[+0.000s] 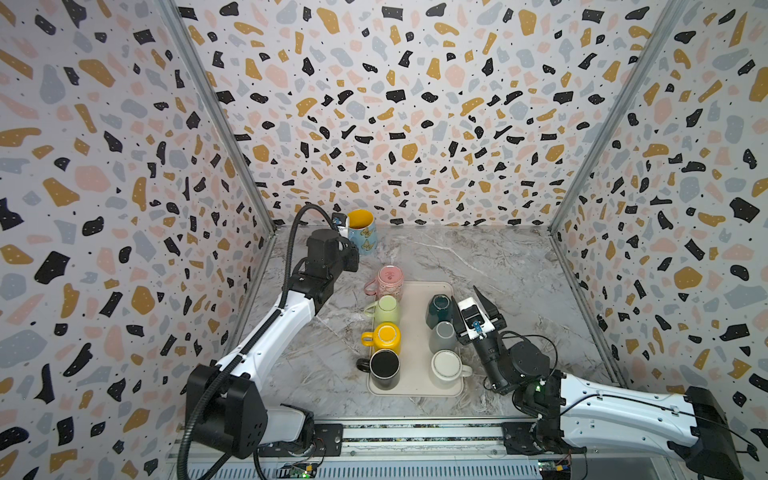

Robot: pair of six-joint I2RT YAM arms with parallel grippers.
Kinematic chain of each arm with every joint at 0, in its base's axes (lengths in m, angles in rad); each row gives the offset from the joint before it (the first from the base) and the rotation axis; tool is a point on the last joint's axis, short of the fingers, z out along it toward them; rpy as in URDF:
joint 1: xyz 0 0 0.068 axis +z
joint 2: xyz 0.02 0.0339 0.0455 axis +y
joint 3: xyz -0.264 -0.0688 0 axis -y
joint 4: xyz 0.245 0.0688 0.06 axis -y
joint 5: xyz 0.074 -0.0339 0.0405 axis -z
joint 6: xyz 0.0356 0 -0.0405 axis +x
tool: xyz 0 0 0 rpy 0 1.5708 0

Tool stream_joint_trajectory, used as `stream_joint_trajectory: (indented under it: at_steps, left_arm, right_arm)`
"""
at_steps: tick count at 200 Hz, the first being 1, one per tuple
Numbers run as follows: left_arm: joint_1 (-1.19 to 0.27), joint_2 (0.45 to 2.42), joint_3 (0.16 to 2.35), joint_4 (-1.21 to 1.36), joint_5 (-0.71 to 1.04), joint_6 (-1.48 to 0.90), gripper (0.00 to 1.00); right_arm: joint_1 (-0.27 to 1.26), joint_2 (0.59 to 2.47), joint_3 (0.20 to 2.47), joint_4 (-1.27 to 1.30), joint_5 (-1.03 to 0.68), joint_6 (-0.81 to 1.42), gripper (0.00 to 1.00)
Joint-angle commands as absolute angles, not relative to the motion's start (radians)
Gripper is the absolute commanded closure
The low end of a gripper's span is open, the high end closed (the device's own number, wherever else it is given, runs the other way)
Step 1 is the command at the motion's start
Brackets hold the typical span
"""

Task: Turn the mug right side up
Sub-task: 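Place the light blue mug beyond the tray with left gripper while right gripper withdraws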

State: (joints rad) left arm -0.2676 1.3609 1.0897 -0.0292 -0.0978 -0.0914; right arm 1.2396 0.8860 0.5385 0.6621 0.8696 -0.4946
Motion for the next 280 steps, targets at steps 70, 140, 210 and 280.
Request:
stream_joint_trajectory:
  at_steps: [70, 140, 210, 280]
  left_arm:
    - [-0.190, 1.498, 0.987, 0.469, -0.171, -0.173, 1.00]
    - [-0.179, 1.627, 0.966, 0.566, -0.191, -0.188, 1.00]
    - [-0.179, 1.698, 0.967, 0.566, -0.182, -0.212, 1.00]
    - [-0.179, 1.770, 0.989, 0.518, -0.199, -0.204, 1.00]
  right_arm:
    - [1.245, 0.826, 0.528, 0.554, 0.884, -0.340, 0.45]
    - [1.254, 0.803, 0.527, 0.494, 0.879, -0.275, 0.45]
    - [1.266, 0.826, 0.528, 0.474, 0.864, -0.233, 0.45]
    - [1.289, 0.822, 0.528, 0.468, 0.879, -0.220, 0.45]
